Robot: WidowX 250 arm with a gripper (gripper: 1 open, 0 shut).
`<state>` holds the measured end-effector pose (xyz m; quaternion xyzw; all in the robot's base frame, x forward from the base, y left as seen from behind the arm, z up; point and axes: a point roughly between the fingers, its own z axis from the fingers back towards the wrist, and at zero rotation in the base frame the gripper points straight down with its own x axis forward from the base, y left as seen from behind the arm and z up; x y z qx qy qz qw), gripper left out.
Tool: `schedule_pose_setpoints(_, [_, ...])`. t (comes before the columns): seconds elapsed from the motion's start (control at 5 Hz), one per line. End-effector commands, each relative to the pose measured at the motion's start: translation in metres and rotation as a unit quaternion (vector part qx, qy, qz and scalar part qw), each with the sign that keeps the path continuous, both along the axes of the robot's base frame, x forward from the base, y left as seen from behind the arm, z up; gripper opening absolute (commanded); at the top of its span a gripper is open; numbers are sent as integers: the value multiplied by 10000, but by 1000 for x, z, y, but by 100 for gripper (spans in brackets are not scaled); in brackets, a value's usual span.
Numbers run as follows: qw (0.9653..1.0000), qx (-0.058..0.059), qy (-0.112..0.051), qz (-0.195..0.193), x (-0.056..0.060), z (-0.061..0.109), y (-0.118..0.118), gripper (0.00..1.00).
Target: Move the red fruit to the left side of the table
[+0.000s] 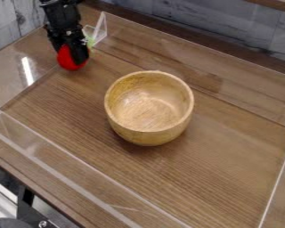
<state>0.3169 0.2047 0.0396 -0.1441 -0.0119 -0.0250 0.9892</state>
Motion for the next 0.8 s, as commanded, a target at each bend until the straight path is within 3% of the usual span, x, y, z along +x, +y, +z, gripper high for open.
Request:
schedule_pose_setpoints(0.0, [9995,148,-146,225,4,16,11,100])
schedule_pose_setpoints(0.2, [9990,123,-145,413,3,22,10,100])
schedule_pose_setpoints(0.6, [9986,96,-169,482,-7,52,11,100])
